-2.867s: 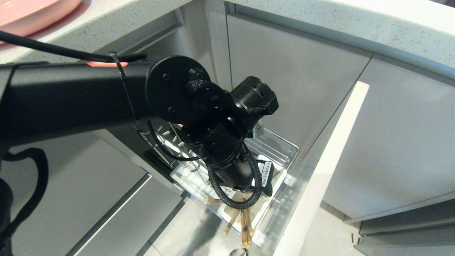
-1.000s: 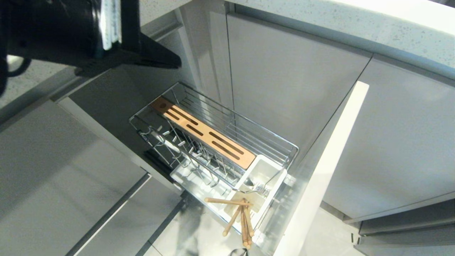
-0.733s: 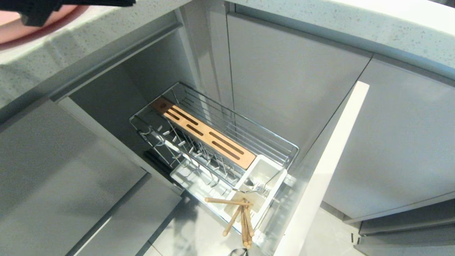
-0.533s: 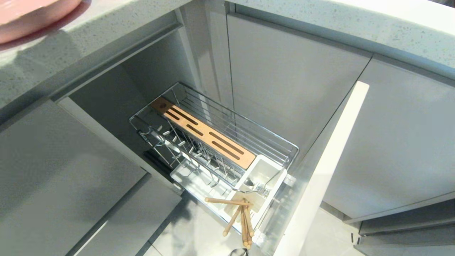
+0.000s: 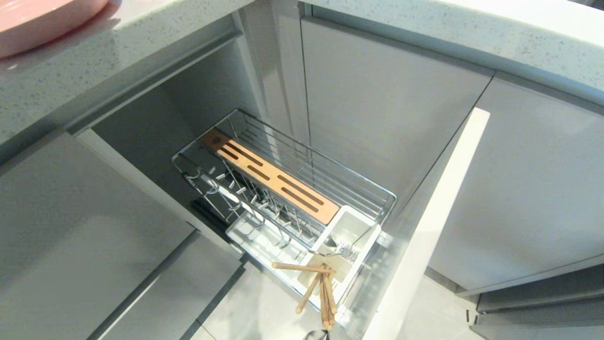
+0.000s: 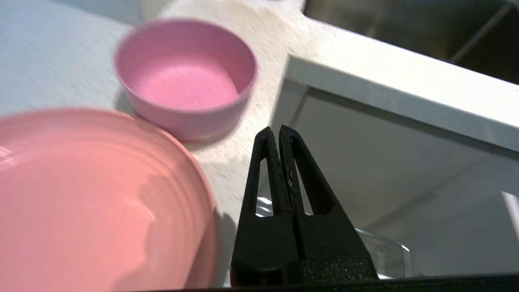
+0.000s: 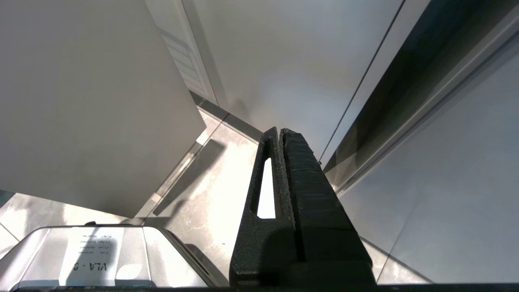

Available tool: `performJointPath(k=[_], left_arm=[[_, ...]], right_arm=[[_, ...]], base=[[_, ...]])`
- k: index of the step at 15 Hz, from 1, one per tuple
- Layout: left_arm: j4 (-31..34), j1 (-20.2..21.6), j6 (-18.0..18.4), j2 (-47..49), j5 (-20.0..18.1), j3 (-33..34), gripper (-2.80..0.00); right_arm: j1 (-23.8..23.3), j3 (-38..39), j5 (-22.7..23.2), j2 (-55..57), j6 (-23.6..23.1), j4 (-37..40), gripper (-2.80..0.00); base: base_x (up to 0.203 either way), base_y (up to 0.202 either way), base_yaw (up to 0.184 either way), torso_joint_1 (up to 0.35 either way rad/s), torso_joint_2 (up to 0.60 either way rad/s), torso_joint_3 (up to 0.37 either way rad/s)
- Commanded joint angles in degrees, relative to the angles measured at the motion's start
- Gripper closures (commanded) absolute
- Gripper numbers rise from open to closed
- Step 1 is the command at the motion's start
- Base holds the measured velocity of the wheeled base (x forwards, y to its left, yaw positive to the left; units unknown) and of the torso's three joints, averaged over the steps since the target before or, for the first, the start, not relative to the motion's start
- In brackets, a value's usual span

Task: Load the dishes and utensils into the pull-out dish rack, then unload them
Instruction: Pick up the bowl and place it in the cupboard

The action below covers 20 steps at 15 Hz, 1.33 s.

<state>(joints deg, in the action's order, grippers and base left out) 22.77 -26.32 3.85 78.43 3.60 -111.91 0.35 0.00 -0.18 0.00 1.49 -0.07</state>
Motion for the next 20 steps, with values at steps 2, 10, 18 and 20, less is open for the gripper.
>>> performJointPath(k=[2, 10, 18, 20], left_arm=[[-5.05, 0.13, 3.40, 2.55, 4.05, -0.06, 0.00], [-12.93, -0.05, 8.81, 8.85, 8.44, -0.41, 0.00], [-15.30, -0.75, 8.98, 10.74, 8.44, -0.41, -2.80], [-15.35, -0.75, 8.98, 11.17, 8.43, -0.41, -2.80]], right_arm=[[0.00, 0.09, 0.01, 0.00, 0.01, -0.01, 0.00], [0.00, 0.09, 0.01, 0.00, 0.01, -0.01, 0.00], [0.00, 0.08, 0.01, 0.00, 0.01, -0.01, 0.00], [0.00, 0.09, 0.01, 0.00, 0.01, -0.01, 0.00]], base=[[0.000, 0.000, 0.000, 0.000, 0.00, 0.000], [0.000, 0.000, 0.000, 0.000, 0.00, 0.000], [0.000, 0.000, 0.000, 0.000, 0.00, 0.000], [0.000, 0.000, 0.000, 0.000, 0.00, 0.000]])
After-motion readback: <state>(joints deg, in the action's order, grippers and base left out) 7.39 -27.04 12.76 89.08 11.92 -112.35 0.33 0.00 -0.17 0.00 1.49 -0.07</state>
